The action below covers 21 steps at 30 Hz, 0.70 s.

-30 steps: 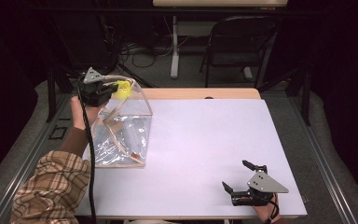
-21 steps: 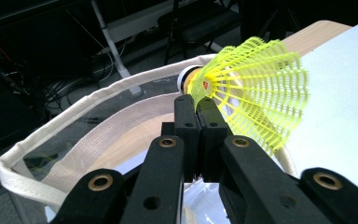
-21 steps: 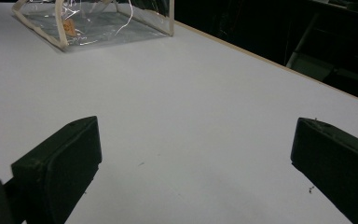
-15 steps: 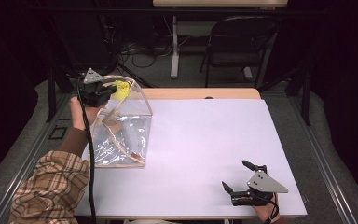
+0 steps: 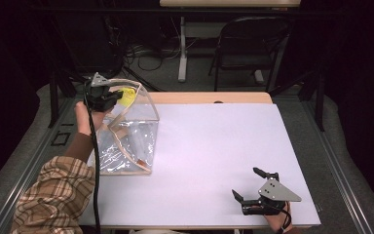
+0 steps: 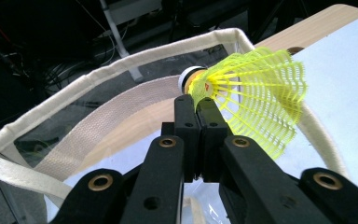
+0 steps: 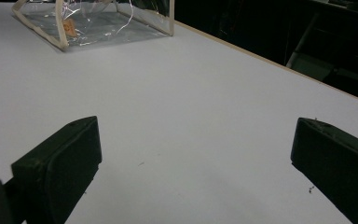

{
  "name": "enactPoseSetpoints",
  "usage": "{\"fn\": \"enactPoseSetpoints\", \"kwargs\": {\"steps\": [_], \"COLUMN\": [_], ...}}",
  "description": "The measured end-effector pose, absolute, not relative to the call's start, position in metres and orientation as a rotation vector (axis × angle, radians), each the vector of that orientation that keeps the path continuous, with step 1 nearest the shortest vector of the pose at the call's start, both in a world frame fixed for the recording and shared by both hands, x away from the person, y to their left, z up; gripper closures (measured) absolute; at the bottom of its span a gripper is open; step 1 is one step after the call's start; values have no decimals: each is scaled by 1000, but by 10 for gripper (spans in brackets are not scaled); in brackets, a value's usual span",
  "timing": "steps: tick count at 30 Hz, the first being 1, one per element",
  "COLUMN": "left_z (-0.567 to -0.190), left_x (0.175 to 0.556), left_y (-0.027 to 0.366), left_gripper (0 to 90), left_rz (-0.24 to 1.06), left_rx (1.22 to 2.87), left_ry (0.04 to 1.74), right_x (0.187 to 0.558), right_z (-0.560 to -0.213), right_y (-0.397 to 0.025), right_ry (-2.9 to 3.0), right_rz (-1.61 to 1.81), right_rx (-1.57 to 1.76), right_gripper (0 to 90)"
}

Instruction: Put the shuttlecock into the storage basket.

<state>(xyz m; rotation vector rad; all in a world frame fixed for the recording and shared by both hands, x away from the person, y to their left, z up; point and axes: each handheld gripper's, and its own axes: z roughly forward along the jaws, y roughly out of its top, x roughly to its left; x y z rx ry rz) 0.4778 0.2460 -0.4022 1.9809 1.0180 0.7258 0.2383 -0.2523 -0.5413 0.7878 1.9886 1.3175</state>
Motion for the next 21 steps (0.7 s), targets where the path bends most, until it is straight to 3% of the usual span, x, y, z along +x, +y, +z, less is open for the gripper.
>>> {"fn": "enactPoseSetpoints", "kwargs": {"steps": [21], "left_z": [-416], "left_x": [487], "left_y": [245], "left_gripper": [889], "left_rz": [683], "left_rx": [2009], "left_ry": [1057], "right_x": [238], "right_z": [-541], "right_y": [-252], "right_ry": [1988], "right_rz": [1317], "right_rx": [788], "right_gripper": [13]}}
